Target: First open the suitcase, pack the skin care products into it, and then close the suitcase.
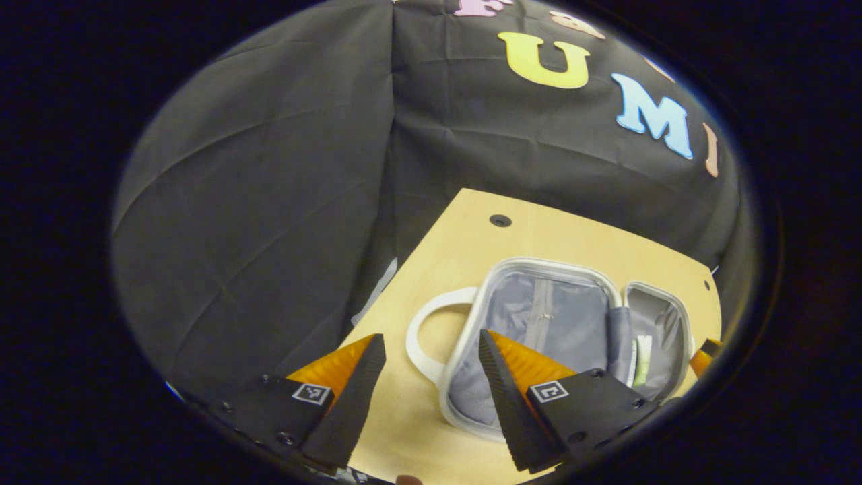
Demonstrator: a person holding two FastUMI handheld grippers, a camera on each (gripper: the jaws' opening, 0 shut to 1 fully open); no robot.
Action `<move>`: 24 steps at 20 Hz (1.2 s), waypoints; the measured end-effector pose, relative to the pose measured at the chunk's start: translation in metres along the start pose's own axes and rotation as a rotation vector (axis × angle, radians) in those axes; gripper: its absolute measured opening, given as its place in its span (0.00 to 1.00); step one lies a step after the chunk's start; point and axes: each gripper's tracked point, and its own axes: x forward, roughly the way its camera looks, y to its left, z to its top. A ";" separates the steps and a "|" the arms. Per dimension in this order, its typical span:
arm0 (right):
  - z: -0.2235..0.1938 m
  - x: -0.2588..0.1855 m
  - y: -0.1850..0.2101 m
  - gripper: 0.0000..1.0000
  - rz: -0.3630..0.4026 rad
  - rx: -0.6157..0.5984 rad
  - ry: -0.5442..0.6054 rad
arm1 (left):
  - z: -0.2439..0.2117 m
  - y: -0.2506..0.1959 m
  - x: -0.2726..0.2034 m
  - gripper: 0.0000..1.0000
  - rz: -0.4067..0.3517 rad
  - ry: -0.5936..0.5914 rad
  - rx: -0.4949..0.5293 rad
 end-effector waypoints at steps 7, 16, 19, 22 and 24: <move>-0.003 -0.028 -0.037 0.95 -0.112 0.029 0.004 | -0.012 0.020 0.075 0.92 -0.143 0.145 -0.123; -0.014 -0.043 -0.065 0.96 -0.177 0.046 0.033 | -0.057 0.016 0.123 0.69 -0.233 0.278 -0.379; -0.019 -0.048 -0.071 0.96 -0.189 0.049 0.042 | -0.063 0.014 0.131 0.19 -0.211 0.284 -0.422; -0.019 -0.055 -0.079 0.96 -0.208 0.042 0.030 | -0.046 0.014 0.120 0.19 -0.202 0.241 -0.433; -0.011 -0.061 -0.087 0.96 -0.225 0.051 -0.001 | -0.027 0.006 0.100 0.15 -0.220 0.190 -0.410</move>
